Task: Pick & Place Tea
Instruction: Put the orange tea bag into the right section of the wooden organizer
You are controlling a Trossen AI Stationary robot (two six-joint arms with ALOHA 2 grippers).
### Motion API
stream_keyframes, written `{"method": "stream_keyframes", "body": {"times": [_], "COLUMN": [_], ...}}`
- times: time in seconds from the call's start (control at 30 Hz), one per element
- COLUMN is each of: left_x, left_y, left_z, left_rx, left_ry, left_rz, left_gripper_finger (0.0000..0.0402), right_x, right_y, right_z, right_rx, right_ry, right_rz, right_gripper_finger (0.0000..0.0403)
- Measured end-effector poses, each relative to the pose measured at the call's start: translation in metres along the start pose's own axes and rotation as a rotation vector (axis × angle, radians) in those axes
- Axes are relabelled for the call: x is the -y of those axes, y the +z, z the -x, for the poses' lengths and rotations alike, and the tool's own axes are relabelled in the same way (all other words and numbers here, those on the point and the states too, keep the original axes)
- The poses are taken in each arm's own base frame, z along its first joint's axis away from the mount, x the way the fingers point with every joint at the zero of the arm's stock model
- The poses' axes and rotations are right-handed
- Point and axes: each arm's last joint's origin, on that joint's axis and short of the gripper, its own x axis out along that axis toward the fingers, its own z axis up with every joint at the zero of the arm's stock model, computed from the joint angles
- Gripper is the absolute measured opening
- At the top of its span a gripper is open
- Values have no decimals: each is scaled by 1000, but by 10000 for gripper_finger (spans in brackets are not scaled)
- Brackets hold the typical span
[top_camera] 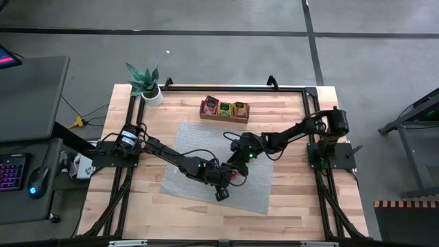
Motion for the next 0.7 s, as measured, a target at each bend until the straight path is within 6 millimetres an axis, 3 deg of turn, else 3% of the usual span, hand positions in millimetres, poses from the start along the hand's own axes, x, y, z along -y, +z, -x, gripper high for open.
{"method": "stream_keyframes", "body": {"times": [0.23,0.5,0.7], "left_x": [0,0,0], "left_y": [0,0,0], "left_z": [0,0,0], "left_rx": [-1,-3,-3], "left_ry": [0,-4,-4], "left_rz": [-1,0,0], "left_gripper_finger": [0,0,0], "right_x": [5,6,6], "right_y": [-3,-5,-5], "right_z": [-13,-14,-14], "right_rx": [-60,-77,-84], "right_ry": [32,27,41], "right_rz": [-17,-21,-21], "right_gripper_finger": [165,160,92]}}
